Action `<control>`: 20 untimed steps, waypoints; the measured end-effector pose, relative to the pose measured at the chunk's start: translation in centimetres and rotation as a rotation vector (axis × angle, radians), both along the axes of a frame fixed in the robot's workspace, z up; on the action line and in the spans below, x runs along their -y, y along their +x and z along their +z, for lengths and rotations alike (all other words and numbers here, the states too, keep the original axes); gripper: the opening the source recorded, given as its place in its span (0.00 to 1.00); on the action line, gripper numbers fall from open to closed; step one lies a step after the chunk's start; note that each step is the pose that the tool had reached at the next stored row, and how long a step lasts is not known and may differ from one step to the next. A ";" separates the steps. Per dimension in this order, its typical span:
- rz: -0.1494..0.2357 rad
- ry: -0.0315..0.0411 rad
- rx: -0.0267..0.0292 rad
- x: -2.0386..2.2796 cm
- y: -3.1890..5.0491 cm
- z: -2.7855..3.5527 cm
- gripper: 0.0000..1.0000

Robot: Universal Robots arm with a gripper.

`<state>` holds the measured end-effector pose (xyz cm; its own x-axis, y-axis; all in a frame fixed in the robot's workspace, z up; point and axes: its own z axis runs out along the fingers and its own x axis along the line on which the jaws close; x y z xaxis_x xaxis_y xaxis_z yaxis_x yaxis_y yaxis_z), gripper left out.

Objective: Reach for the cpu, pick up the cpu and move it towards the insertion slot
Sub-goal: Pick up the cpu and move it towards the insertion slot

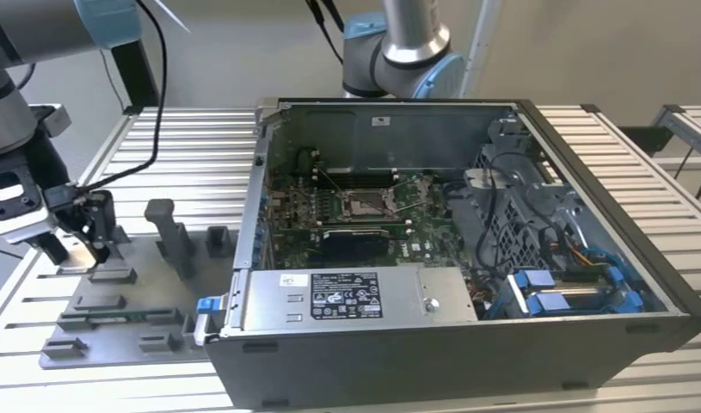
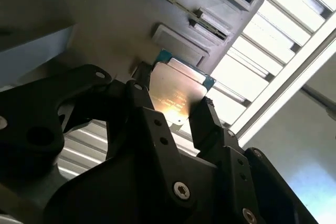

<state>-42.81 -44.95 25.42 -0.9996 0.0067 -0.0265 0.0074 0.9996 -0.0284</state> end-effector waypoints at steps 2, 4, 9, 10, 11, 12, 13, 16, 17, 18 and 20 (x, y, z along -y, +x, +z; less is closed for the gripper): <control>0.000 0.0000 0.0000 0.00 0.00 0.41 0.00; 0.000 0.0001 0.0001 0.00 0.00 0.80 0.00; 0.000 0.0000 0.0000 0.00 0.00 1.68 0.00; 0.000 0.0000 0.0000 0.00 0.00 1.88 0.00; 0.000 0.0000 0.0001 0.00 0.00 2.09 0.00; 0.000 0.0000 0.0000 0.00 0.00 2.31 0.00; 0.000 0.0000 0.0000 0.00 0.00 2.50 0.00; 0.000 0.0000 0.0000 0.00 0.00 3.06 0.00; 0.000 0.0001 0.0001 0.00 0.00 3.26 0.00; 0.000 0.0001 0.0001 0.00 0.00 3.47 0.00; 0.000 0.0000 0.0000 0.00 0.00 3.89 0.00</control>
<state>-42.81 -44.95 29.31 -0.9996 0.0067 -0.0266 0.0074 0.9996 -0.0284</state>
